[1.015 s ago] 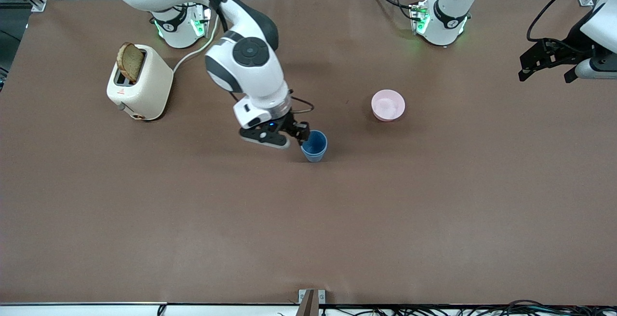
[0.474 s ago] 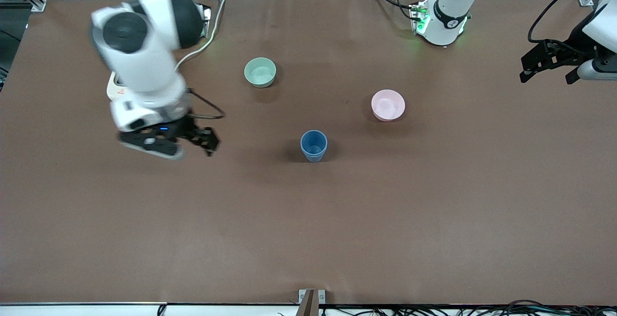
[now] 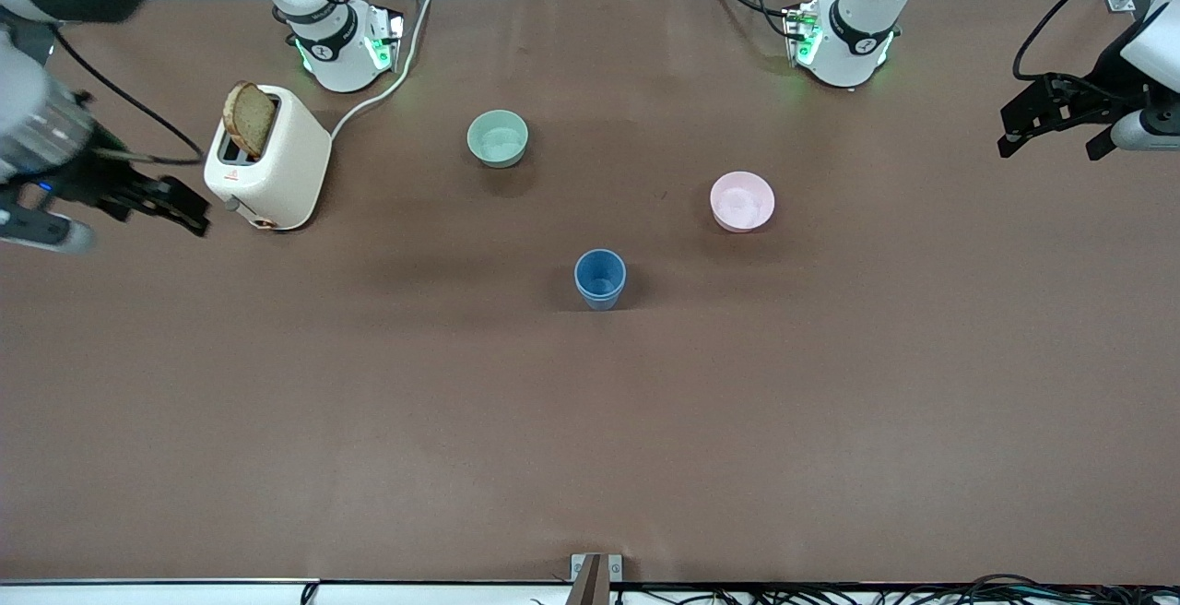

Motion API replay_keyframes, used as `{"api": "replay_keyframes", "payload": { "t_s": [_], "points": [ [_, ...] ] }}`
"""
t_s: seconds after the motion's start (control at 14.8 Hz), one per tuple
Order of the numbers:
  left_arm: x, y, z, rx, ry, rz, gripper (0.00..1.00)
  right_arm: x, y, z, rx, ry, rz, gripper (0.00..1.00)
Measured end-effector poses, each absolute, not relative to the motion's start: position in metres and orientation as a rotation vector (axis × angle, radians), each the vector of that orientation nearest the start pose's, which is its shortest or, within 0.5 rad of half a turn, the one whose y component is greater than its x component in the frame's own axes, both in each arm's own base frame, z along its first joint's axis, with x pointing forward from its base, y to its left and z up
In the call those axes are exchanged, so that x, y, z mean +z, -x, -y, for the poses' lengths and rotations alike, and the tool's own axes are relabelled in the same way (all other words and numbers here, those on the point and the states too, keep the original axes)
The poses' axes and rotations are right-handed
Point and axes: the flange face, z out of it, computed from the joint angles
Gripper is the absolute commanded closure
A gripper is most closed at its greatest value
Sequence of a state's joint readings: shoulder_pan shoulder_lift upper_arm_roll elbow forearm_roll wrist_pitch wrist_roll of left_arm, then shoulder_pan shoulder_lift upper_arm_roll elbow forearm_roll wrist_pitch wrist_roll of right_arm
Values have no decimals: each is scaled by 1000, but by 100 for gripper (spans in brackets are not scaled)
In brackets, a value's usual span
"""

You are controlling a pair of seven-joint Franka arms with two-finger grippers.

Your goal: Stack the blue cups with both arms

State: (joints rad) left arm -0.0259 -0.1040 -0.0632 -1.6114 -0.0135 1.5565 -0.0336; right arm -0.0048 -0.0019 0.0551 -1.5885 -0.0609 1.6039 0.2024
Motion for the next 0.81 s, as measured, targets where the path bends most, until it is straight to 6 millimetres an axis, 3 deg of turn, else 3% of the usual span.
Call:
{"api": "replay_keyframes", "payload": {
  "t_s": [0.2,0.34,0.81],
  "points": [
    [660,-518,50,-77,3149,-89,0,638,-543,32,-28,3195,-123,0],
    [660,-518,51,-75,3149,-91,0,646,-535,53,25,3193,-71,0],
    [670,-520,52,-111,3146,-96,0,671,-531,53,-20,3164,-37,0]
  ]
}}
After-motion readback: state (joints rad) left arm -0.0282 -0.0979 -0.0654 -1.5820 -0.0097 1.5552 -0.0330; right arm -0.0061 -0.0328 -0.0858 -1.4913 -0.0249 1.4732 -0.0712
